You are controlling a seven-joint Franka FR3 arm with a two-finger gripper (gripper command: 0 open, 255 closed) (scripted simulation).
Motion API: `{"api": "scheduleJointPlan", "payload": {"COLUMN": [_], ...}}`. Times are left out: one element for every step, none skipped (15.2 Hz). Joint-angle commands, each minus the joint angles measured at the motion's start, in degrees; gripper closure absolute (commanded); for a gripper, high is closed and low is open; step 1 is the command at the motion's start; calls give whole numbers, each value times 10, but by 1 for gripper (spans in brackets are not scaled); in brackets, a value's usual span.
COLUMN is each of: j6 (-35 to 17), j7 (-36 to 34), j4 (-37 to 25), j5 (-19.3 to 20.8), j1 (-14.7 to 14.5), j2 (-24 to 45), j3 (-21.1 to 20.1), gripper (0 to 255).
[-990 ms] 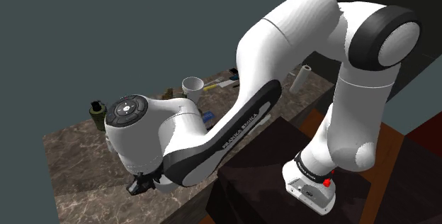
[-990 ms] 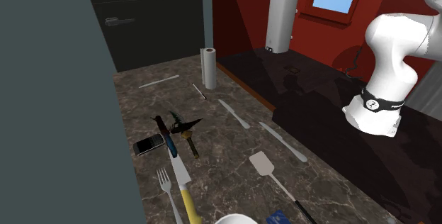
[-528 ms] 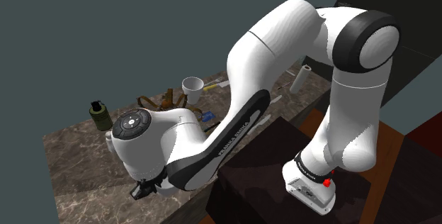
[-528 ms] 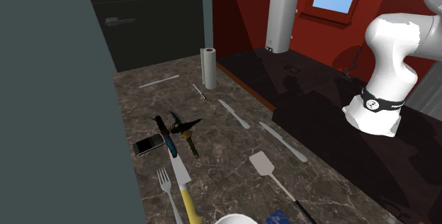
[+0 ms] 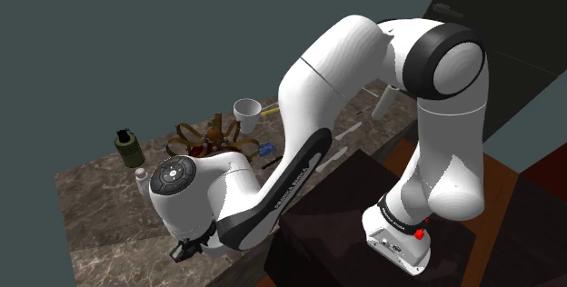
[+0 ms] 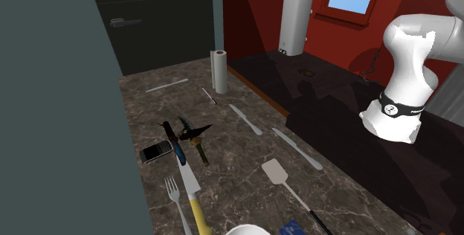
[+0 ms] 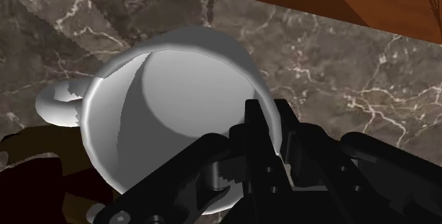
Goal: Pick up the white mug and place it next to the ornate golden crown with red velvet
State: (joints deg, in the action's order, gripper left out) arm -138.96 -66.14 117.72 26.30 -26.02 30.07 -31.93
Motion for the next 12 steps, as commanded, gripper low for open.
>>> {"api": "scheduleJointPlan", "payload": {"j6": [-11, -16, -21, -26, -30, -32, -32, -32, -32, -32, -32, -32], "j7": [-7, -10, -13, -16, -19, -20, -20, -20, -20, -20, -20, -20], "j4": [1, 0, -2, -3, -4, -5, -5, -5, -5, -5, -5, -5], "j5": [10, 15, 20, 24, 29, 30, 30, 30, 30, 30, 30, 30], "j1": [-5, -8, -11, -14, -17, -18, -18, -18, -18, -18, -18, -18], "j2": [12, 18, 24, 31, 37, 39, 39, 39, 39, 39, 39, 39], "j3": [8, 12, 16, 20, 24, 25, 25, 25, 25, 25, 25, 25], "gripper": [255, 255, 255, 255, 255, 255, 255, 255, 255, 255, 255, 255]}}
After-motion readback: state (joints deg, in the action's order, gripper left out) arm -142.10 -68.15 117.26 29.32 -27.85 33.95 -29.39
